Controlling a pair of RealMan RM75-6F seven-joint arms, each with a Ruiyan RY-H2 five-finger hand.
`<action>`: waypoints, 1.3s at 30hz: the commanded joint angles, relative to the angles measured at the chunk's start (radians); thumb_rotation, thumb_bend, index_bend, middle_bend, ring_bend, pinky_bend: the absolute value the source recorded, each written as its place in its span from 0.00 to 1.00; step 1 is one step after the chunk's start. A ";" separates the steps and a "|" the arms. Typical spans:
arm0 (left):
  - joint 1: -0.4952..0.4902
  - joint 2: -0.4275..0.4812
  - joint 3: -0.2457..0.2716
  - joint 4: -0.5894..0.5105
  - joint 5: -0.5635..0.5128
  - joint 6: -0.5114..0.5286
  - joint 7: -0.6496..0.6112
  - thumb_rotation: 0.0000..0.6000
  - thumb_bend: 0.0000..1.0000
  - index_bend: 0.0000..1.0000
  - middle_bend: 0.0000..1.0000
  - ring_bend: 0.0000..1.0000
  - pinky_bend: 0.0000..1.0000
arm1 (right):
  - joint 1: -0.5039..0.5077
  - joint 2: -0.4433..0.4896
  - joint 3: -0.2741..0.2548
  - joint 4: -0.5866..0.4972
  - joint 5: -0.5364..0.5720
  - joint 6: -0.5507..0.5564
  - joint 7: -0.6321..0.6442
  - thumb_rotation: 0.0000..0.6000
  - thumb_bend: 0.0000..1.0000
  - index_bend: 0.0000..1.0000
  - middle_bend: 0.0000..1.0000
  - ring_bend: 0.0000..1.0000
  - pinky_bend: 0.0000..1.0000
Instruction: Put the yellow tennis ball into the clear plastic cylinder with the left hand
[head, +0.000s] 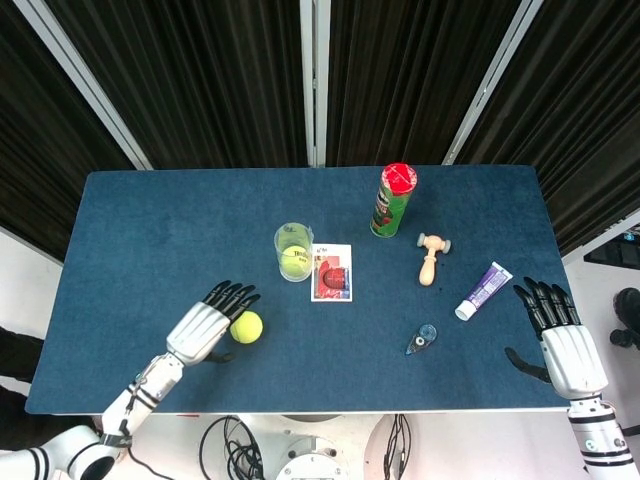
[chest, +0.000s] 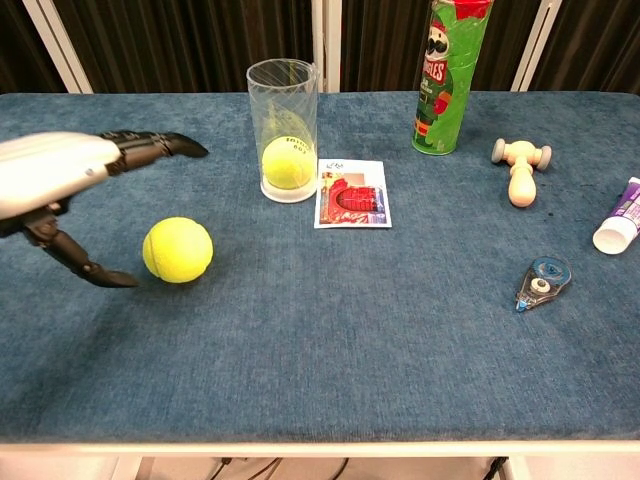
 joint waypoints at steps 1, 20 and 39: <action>-0.034 -0.050 -0.002 0.061 -0.033 -0.044 -0.006 1.00 0.09 0.01 0.00 0.00 0.06 | 0.001 0.002 0.000 0.000 0.002 -0.003 0.002 1.00 0.16 0.00 0.00 0.00 0.00; -0.080 -0.153 0.035 0.243 0.003 0.002 -0.115 1.00 0.19 0.39 0.45 0.47 0.69 | 0.000 0.006 0.005 -0.003 0.016 -0.009 0.002 1.00 0.16 0.00 0.00 0.00 0.00; -0.173 0.080 -0.132 -0.004 -0.088 0.011 -0.032 1.00 0.22 0.53 0.58 0.62 0.83 | -0.006 0.011 0.004 -0.008 0.004 0.006 0.003 1.00 0.16 0.00 0.00 0.00 0.00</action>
